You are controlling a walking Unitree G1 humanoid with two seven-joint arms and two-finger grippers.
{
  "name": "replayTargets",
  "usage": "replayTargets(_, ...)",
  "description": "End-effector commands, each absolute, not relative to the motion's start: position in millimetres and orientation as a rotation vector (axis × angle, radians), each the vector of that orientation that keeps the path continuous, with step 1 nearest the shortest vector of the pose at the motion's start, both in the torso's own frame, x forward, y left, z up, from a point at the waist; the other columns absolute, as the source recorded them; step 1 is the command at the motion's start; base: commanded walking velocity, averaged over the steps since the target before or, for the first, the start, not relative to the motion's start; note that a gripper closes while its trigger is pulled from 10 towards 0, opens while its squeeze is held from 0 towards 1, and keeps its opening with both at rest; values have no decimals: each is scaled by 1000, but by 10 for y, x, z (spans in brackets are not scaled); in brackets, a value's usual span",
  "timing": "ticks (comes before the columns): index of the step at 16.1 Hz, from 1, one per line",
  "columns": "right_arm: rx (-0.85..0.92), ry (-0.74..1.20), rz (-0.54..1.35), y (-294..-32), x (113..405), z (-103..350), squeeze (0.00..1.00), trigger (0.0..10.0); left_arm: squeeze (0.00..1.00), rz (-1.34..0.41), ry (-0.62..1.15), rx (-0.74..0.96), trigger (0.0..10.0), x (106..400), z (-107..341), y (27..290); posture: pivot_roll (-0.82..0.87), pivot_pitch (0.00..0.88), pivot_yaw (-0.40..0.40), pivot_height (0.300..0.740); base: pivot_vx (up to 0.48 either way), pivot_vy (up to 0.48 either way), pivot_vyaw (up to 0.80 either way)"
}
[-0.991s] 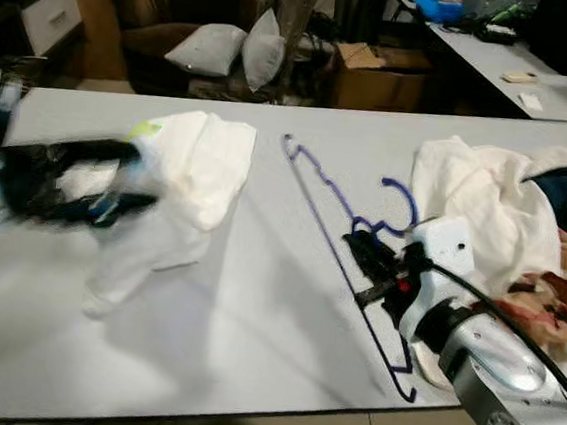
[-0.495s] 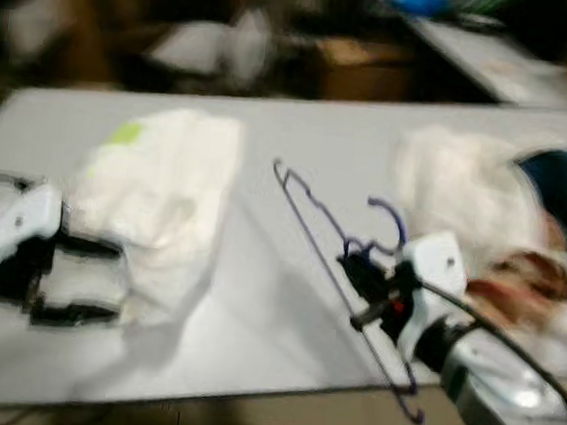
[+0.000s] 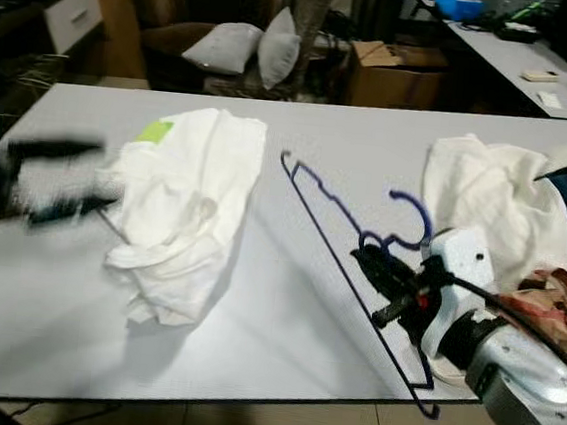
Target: Hang hanger
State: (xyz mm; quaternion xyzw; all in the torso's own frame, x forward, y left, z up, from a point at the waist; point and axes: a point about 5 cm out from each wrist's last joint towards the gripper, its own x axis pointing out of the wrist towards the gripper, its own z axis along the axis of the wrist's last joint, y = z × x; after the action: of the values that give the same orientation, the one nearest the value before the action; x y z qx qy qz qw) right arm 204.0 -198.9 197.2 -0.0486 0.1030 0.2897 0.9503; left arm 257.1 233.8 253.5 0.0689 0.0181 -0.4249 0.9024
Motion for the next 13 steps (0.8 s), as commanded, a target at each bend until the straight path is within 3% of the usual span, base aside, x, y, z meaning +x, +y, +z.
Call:
replayTargets(1, -101, 180, 586, -1985, 2059, 2022, 0, 10000, 1000, -780, -6, 79, 10000, 2663, 2588, 2380, -28, 0, 42, 740, 0, 0, 0)
replayTargets(3, -98, 175, 560, -1952, 2084, 1987, 0, 10000, 1000, -631, -8, 101, 10000, 2876, 2449, 2324, -33, 0, 45, 740, 0, 0, 0)
replayTargets(4, -73, 167, 525, -1879, 2123, 1929, 0, 10000, 1000, -568, 69, 129, 10000, 2985, 2126, 2235, -39, 0, 53, 740, 0, 0, 0)
replayTargets(5, -67, 165, 522, -1863, 2129, 1922, 0, 10000, 1000, -560, 85, 126, 10000, 2996, 2065, 2220, -39, 0, 53, 740, 0, 0, 0)
replayTargets(8, -6, 171, 547, -1674, 2147, 1792, 0, 10000, 1000, -553, 388, 164, 10000, 2817, 1037, 2037, -44, 0, 60, 740, 0, 0, 0)
replayTargets(11, -9, 177, 548, -1666, 2156, 1778, 0, 10000, 1000, -593, 444, 212, 10000, 2735, 820, 1993, -47, 0, 54, 740, 0, 0, 0)
replayTargets(13, -17, 184, 546, -1678, 2163, 1771, 0, 10000, 1000, -619, 391, 196, 10000, 2750, 891, 1957, -48, 0, 50, 740, 0, 0, 0)
